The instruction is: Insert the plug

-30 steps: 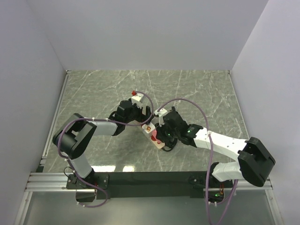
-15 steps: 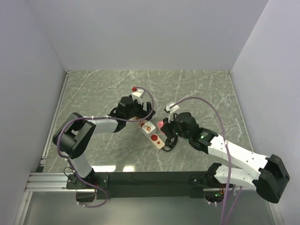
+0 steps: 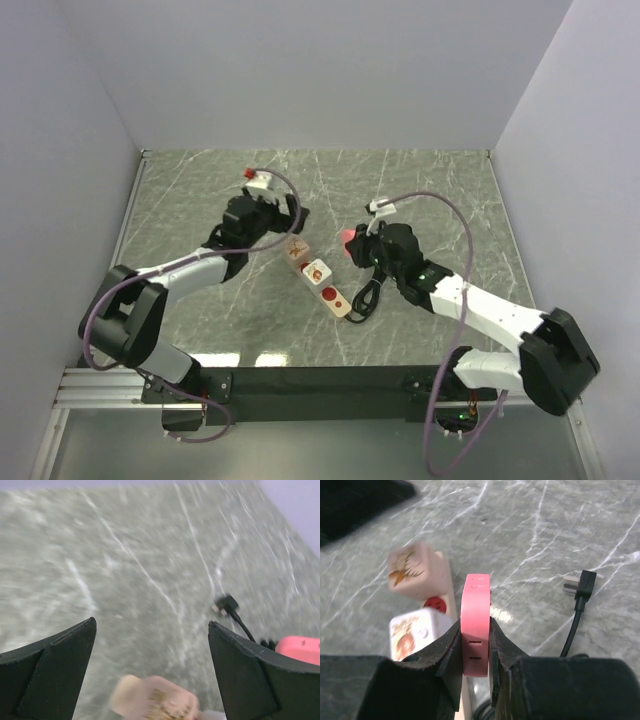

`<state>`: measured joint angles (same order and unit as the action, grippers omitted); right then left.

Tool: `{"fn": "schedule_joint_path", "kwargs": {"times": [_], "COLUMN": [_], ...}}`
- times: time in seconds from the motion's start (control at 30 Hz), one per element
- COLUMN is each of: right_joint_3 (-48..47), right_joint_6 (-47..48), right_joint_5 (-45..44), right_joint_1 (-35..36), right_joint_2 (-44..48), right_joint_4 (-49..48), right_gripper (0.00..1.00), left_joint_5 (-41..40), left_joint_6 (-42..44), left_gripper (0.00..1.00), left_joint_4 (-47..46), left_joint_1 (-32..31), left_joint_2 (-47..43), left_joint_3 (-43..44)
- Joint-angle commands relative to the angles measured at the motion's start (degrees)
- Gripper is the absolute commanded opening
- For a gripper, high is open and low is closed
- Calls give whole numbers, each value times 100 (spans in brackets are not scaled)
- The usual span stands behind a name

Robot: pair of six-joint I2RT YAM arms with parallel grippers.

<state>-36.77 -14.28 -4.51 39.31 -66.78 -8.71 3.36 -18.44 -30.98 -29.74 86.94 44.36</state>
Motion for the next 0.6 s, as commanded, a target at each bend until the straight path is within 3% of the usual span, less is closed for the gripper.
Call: {"fn": "schedule_joint_path", "kwargs": {"times": [0.0, 0.33, 0.57], "right_joint_3": [-259, -576, -902], "right_joint_6": [-294, -769, -681], "right_joint_5": [266, 1277, 1436], "right_joint_1": [-204, -775, -995], "right_joint_2": [-614, -2145, -2769], "right_joint_4": [-912, -1967, -1766], "right_gripper": [0, 0, 0], "left_joint_5": [-283, -705, -1301], "left_joint_6": [-292, -99, -186], "left_gripper": [99, 99, 100], "left_joint_4": [57, 435, 856], "left_joint_1": [459, 776, 838], "left_joint_2": [-457, -1398, -1890], "left_joint_3": [-40, -471, -604]}}
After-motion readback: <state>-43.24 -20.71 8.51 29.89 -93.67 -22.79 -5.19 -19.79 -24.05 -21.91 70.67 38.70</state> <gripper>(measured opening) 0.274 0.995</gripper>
